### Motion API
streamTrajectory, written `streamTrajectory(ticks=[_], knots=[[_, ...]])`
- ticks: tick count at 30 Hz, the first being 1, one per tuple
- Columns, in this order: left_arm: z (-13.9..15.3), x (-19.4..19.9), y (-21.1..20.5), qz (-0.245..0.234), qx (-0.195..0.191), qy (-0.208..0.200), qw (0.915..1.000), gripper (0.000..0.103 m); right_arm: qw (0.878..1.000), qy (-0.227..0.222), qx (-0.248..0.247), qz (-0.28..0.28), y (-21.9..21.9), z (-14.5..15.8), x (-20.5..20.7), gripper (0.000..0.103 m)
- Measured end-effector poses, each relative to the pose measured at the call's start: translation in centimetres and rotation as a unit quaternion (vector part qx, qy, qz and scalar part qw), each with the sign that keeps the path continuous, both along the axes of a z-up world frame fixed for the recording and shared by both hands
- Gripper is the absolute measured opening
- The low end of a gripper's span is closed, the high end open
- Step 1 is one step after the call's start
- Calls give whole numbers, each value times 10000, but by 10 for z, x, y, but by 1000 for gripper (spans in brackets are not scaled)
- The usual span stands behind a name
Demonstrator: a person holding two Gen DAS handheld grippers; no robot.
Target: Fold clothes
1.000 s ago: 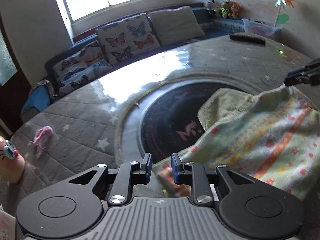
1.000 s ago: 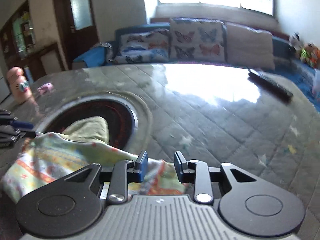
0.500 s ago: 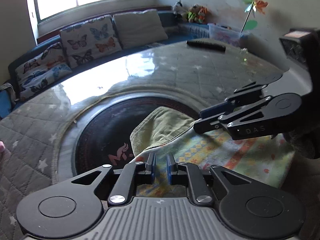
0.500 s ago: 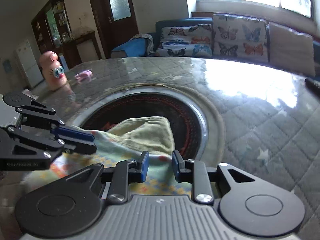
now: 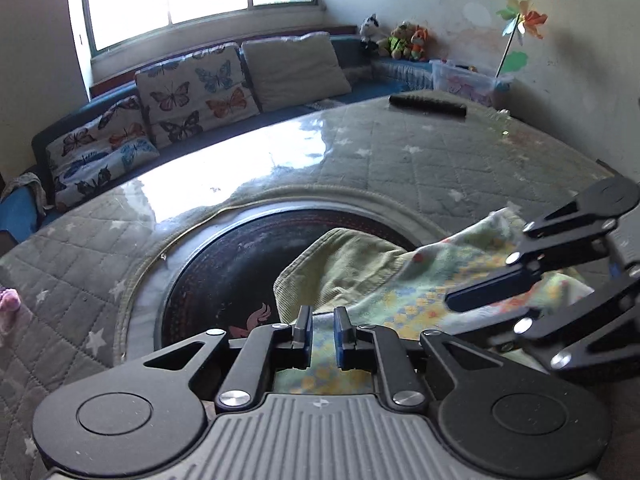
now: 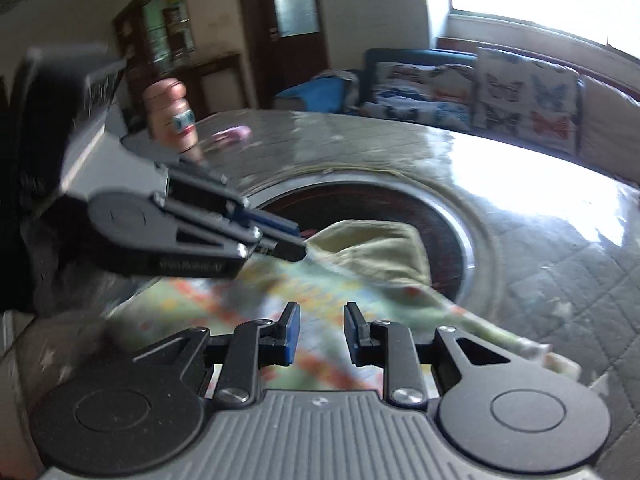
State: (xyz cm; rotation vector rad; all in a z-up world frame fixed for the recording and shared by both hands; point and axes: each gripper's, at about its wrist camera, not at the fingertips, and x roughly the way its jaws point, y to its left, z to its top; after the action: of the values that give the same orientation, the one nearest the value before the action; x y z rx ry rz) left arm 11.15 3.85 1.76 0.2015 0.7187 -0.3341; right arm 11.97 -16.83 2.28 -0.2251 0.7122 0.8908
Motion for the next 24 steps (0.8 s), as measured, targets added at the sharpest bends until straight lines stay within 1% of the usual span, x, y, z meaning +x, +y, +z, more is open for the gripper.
streamTrajectory(ticks=[3, 7, 11, 15, 18, 20, 22, 24], knots=[[9, -29, -1, -114, -76, -116, 9998, 13, 9998, -53, -77, 200, 7, -2, -15, 24], [3, -65, 0, -159, -201, -72, 9996, 13, 9994, -5, -119, 323, 14, -8, -30, 24], [-13, -86, 6, 46, -243, 133, 9996, 13, 9991, -38, -76, 426, 17, -10, -47, 25], [-17, -97, 17, 335, -308, 116, 9989, 14, 9990, -26, 67, 430, 15, -10, -54, 25], [-18, -97, 26, 530, -288, 107, 9981, 14, 9996, 43, 225, 159, 8, -11, -48, 25], [-21, -97, 31, 591, -305, 127, 9977, 14, 9997, -21, 205, -164, 0, -14, -39, 25], [-23, -99, 34, 626, -314, 109, 9975, 14, 9982, 38, 223, -549, -14, -18, -27, 25], [-23, -100, 36, 640, -323, 99, 9974, 14, 9964, 4, 184, -824, -27, -19, -20, 25]])
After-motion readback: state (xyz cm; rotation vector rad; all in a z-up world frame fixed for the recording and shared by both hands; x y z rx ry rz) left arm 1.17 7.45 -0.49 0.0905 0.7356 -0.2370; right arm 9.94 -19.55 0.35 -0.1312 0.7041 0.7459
